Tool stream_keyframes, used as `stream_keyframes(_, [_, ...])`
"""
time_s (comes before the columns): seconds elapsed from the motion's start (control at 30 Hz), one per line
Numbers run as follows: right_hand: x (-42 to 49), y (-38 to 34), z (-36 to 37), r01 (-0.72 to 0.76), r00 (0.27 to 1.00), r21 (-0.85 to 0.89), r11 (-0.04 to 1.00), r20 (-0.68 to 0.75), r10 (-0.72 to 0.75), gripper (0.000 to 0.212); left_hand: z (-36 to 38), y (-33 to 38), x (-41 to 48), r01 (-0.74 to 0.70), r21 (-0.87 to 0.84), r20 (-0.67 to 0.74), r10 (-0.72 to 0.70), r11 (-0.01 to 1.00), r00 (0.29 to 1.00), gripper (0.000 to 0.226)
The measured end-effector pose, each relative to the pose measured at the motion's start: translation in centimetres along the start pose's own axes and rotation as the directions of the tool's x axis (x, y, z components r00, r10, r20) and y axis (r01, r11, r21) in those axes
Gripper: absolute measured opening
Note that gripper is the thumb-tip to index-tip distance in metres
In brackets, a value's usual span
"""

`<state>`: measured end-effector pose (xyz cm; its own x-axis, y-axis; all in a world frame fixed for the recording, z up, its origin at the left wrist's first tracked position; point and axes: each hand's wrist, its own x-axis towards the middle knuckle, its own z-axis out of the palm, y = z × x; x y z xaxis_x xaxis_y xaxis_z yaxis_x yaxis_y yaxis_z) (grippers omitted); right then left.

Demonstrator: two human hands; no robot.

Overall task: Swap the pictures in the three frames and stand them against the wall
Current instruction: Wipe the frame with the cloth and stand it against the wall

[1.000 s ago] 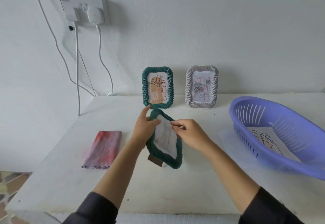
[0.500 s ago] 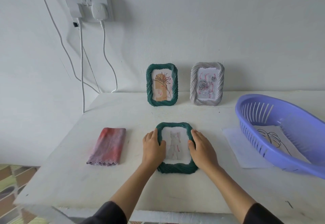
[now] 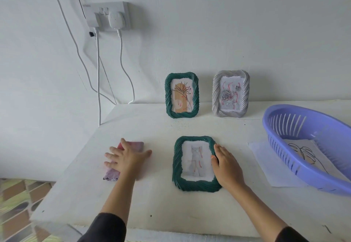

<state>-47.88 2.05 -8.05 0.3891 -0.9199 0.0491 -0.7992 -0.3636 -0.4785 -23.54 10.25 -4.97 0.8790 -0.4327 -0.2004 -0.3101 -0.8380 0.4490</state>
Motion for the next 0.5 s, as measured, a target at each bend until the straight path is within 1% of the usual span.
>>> stream_keyframes(0.03, [0.0,0.0,0.0,-0.001,1.000,0.003,1.000,0.004,0.001,0.050,-0.4,-0.3,0.2,0.021,0.001,0.036,-0.021,1.000,0.999,0.109])
stream_keyframes(0.1, [0.0,-0.1,-0.1,-0.001,1.000,0.005,1.000,0.014,0.001,0.050,-0.9,-0.6,0.5,0.020,-0.002,0.054,-0.020,1.000,0.998,0.107])
stream_keyframes(0.2, [0.0,0.0,-0.1,-0.004,1.000,0.018,1.000,0.019,0.004,0.050,-1.6,-0.8,0.8,0.001,-0.038,0.056,0.001,0.999,0.998,0.094])
stream_keyframes(0.27, [0.0,0.1,-0.2,-0.012,1.000,0.055,0.998,0.018,0.011,0.049,-1.8,-1.0,1.1,0.003,-0.075,0.084,0.003,0.997,0.997,0.085])
stream_keyframes(0.37, [0.0,0.1,-0.5,-0.038,0.999,0.181,0.983,0.030,0.034,0.050,-2.2,-1.3,1.1,-0.030,-0.153,0.114,0.048,0.988,0.992,0.068])
stream_keyframes(0.43, [0.0,-0.1,-1.0,-0.066,0.998,0.293,0.954,0.018,0.063,0.054,-2.7,-1.1,1.2,-0.044,-0.245,0.173,0.088,0.968,0.981,0.062])
stream_keyframes(0.5, [-0.2,-0.7,-1.6,-0.043,0.997,0.349,0.936,-0.045,0.062,0.059,-3.3,-0.1,0.7,-0.038,-0.424,0.302,0.181,0.905,0.936,0.050])
